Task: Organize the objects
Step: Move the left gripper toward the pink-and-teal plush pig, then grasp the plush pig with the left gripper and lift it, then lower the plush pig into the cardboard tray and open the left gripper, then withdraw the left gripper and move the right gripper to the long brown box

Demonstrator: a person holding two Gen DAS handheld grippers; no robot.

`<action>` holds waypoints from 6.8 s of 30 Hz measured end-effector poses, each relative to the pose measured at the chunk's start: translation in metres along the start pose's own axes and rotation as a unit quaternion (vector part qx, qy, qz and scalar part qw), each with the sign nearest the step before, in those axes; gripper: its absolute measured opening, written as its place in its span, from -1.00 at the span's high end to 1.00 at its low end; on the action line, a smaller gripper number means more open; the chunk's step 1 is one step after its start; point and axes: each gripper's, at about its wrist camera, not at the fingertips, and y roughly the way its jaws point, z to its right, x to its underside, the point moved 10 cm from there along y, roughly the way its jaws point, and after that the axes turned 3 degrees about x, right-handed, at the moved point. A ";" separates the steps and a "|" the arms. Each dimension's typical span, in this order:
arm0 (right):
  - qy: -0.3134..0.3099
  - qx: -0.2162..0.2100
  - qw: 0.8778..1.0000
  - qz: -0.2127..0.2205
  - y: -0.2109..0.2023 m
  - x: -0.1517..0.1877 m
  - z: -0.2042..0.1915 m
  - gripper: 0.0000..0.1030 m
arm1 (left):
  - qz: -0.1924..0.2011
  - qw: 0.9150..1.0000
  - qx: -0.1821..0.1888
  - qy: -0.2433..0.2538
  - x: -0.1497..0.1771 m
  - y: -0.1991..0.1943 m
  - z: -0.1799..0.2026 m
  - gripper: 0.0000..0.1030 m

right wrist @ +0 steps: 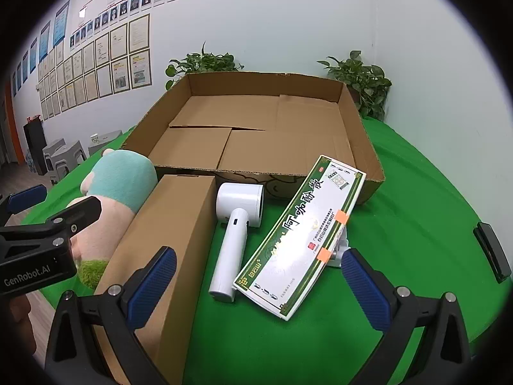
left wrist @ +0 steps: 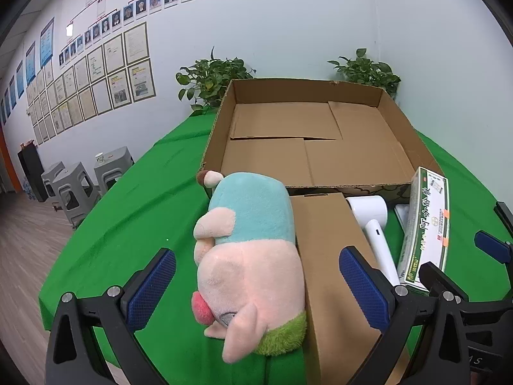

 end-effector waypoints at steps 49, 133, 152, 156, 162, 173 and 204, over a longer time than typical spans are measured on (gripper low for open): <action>0.031 -0.011 0.999 -0.028 0.024 0.001 0.007 -0.99 | -0.020 0.998 0.054 -0.015 -0.003 0.022 -0.009 -0.99; -0.046 -0.238 0.969 -0.044 0.101 -0.166 -0.157 -0.43 | 0.065 0.973 0.221 0.018 -0.174 0.086 -0.022 0.02; -0.049 -0.216 0.971 -0.094 0.189 -0.122 -0.171 -0.46 | -0.010 0.983 0.181 -0.009 -0.105 0.182 -0.077 -0.10; -0.049 -0.224 0.969 -0.096 0.189 -0.128 -0.173 -0.69 | -0.030 0.983 0.174 -0.040 -0.097 0.198 -0.096 -0.10; 0.020 -0.278 0.955 -0.104 0.165 -0.137 -0.145 -0.71 | -0.042 0.982 0.177 -0.054 -0.093 0.209 -0.103 -0.28; 0.003 -0.270 0.952 -0.140 0.171 -0.106 -0.156 -0.24 | -0.059 0.979 0.185 -0.067 -0.077 0.211 -0.109 0.32; 0.079 0.054 0.984 -0.151 0.180 -0.030 0.194 0.94 | -0.066 0.983 0.161 -0.054 -0.052 0.194 -0.116 0.86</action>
